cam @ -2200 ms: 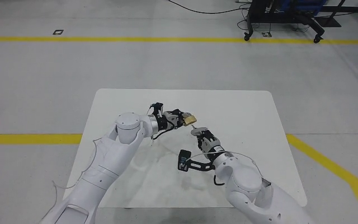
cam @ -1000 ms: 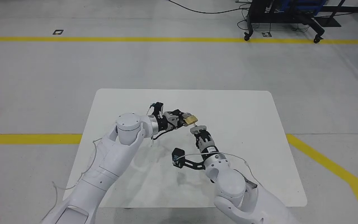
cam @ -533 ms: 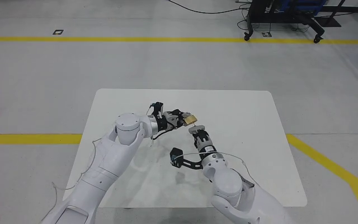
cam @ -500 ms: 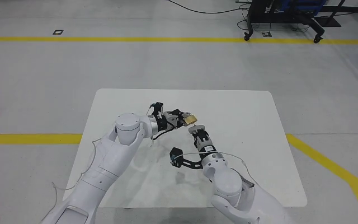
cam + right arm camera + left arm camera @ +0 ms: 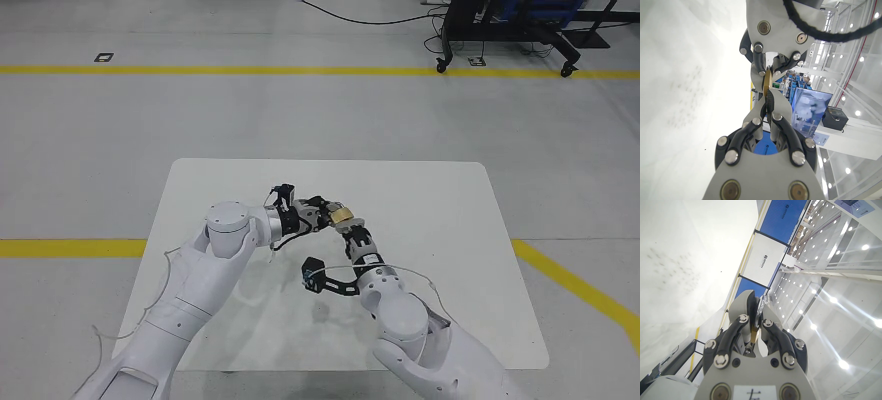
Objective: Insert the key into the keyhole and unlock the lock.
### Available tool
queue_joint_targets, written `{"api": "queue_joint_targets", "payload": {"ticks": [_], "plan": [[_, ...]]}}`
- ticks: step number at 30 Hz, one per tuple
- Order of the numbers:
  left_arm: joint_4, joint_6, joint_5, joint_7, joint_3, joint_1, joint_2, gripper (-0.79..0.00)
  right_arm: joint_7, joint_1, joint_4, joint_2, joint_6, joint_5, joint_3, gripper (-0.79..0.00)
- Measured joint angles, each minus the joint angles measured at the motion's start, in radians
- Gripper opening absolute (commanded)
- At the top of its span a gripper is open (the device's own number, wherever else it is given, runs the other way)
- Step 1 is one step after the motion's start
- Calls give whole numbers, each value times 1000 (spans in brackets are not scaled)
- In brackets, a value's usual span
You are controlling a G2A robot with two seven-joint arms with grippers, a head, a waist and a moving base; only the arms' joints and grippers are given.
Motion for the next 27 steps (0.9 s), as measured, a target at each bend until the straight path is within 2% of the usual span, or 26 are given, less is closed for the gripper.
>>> {"api": "queue_joint_targets", "payload": {"ticks": [1,3,5,8,9,14,18,24,25,26,27], "plan": [[1,0,0,-1,0,0,0,-785,1,-2,-3,-2,1,1,4,-548],[2,1,0,-2,-2,-1,0,-785,0,-7,-9,-4,3,2,11,-480],[5,1,0,1,-5,-3,1,-785,-5,-16,-19,-6,7,5,19,-348],[7,0,-1,7,-9,-4,1,-785,-17,-30,-31,-8,16,11,34,-25],[7,0,-1,9,-11,-4,2,-785,-21,-34,-35,-9,19,14,39,0],[6,-1,-4,19,-15,-2,2,-785,-77,-70,-70,-9,34,87,89,0],[6,-2,-8,24,-24,-3,3,-785,-151,-122,-116,-2,46,214,172,0],[2,-5,-12,26,-36,0,5,-785,-345,-252,-178,16,39,614,411,0],[1,-5,-14,25,-37,1,6,-785,-379,-275,-179,20,16,691,465,-172],[0,-4,-14,25,-37,1,6,-785,-405,-291,-178,24,-4,745,502,-459],[-1,-4,-14,25,-38,2,6,-785,-429,-307,-175,27,-24,796,538,-588]]}}
